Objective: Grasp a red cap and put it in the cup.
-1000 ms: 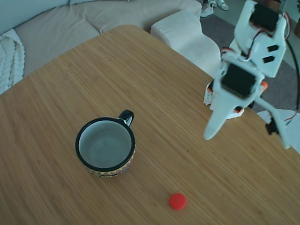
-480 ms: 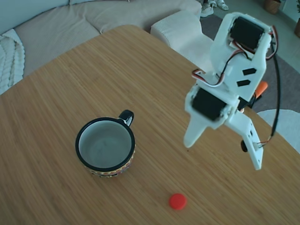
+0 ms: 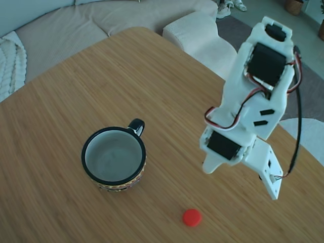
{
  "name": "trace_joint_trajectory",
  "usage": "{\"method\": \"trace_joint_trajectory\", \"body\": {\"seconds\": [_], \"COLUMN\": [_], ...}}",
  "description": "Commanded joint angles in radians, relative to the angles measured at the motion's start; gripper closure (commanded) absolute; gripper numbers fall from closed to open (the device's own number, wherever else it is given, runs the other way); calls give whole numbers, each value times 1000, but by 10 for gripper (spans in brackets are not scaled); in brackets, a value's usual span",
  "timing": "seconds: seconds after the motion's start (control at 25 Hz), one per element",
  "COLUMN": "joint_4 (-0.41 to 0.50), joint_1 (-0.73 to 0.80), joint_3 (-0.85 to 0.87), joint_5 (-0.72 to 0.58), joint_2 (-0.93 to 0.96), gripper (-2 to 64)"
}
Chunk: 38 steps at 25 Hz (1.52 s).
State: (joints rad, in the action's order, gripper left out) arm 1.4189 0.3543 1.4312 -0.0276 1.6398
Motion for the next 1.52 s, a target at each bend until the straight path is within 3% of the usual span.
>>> {"method": "trace_joint_trajectory", "body": {"seconds": [0.0,0.2,0.72,0.96,1.2,1.48], "joint_4": [2,-2,-66,-127,-202,-213], "joint_1": [-3,-67,-87,-124,-170,-161], "joint_3": [-54,-49,-54,-54,-37,-40], "joint_5": [-3,-3,-120,-120,-118,-115], "joint_2": [-5,-67,-160,-201,-202,-198], "gripper": [608,547,537,418,418,415]}}
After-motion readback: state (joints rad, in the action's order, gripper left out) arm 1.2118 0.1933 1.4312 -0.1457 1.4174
